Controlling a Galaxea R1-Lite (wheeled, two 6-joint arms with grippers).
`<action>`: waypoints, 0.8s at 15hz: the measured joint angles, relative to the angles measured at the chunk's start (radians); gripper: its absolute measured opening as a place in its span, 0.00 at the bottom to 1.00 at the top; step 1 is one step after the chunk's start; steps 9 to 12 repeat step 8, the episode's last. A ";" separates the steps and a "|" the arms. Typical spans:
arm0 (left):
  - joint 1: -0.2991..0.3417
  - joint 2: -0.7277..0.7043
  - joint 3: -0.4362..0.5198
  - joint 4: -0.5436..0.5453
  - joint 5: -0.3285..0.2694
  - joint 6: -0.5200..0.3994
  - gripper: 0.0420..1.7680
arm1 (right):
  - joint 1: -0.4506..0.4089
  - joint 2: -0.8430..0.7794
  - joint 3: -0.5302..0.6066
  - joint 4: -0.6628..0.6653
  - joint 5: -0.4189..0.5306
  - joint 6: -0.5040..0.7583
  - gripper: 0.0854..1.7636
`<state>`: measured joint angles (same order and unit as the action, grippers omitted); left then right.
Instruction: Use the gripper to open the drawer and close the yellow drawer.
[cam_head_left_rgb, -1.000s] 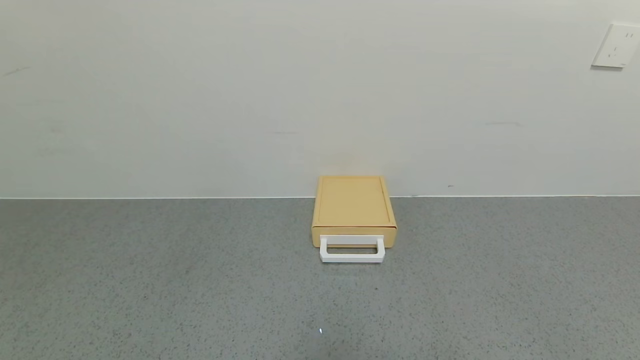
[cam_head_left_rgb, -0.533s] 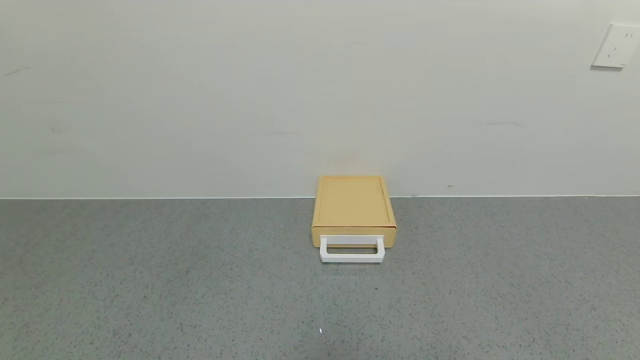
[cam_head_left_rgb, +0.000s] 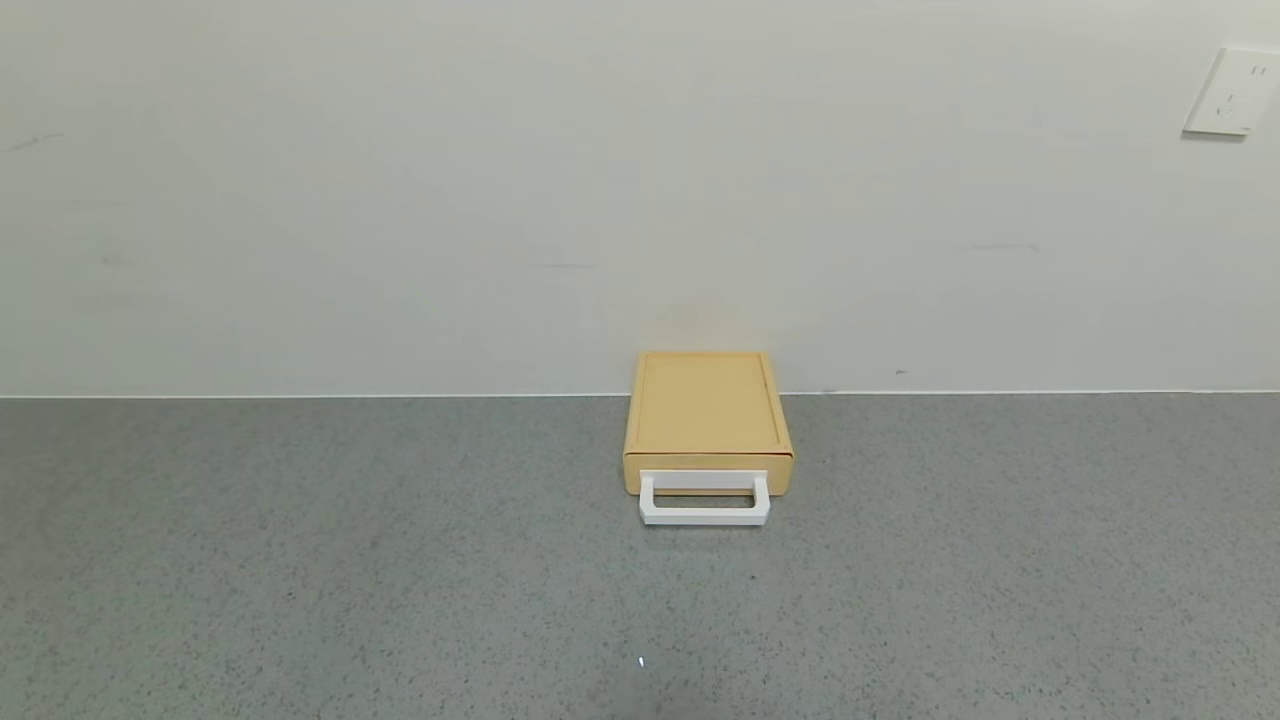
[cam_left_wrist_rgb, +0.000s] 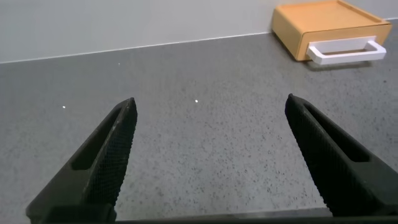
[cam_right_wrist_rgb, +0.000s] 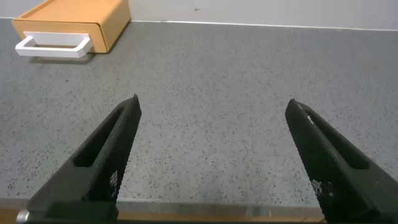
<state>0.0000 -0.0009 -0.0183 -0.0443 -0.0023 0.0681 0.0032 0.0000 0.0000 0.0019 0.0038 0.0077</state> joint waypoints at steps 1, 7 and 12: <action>0.000 0.000 0.010 0.026 -0.013 -0.002 0.97 | 0.000 0.000 0.000 0.000 0.000 0.000 0.97; 0.000 0.000 0.018 0.049 -0.016 -0.052 0.97 | 0.000 0.000 0.000 0.000 0.000 0.000 0.97; 0.000 0.000 0.018 0.048 -0.017 -0.052 0.97 | 0.000 0.000 0.000 0.000 0.000 0.000 0.97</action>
